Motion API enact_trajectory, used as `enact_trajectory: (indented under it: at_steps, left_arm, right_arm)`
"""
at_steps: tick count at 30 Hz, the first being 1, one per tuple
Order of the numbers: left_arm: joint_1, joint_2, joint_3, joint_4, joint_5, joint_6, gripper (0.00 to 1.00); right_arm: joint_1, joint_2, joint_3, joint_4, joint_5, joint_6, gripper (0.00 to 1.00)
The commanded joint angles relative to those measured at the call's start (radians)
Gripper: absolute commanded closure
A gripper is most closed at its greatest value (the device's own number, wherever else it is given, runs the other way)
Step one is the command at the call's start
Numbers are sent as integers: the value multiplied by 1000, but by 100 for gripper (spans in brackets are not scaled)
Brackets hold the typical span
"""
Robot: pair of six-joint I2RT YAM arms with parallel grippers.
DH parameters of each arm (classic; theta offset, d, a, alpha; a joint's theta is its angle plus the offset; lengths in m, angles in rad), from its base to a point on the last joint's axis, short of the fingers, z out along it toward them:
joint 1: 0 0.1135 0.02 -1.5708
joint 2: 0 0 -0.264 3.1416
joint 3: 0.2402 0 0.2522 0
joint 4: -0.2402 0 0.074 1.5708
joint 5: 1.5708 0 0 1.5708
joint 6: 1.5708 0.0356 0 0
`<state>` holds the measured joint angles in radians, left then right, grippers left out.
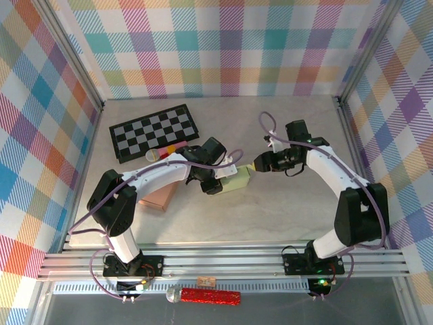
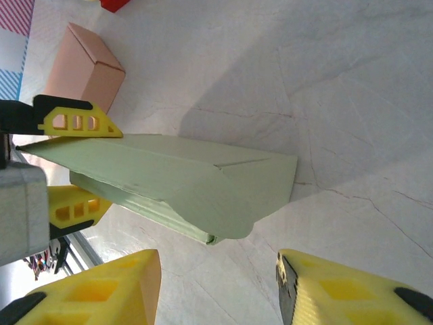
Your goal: Fold the paper box
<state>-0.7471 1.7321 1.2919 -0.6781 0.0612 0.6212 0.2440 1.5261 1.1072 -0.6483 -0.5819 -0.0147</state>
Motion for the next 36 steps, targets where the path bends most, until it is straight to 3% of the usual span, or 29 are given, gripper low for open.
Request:
enact_trajectory:
  at_steps: [1, 21, 26, 36]
  left_arm:
    - [10, -13, -8, -6, 12, 3, 49]
    - [21, 7, 22, 9, 21, -19, 47]
    - [22, 16, 30, 8, 23, -23, 47]
    - [22, 25, 42, 6, 24, -28, 47]
  right_arm:
    - [21, 18, 39, 13, -24, -31, 51]
    - [89, 63, 117, -40, 75, -74, 58]
    - [106, 59, 126, -60, 110, -74, 68]
    - [131, 40, 123, -79, 216, -70, 78]
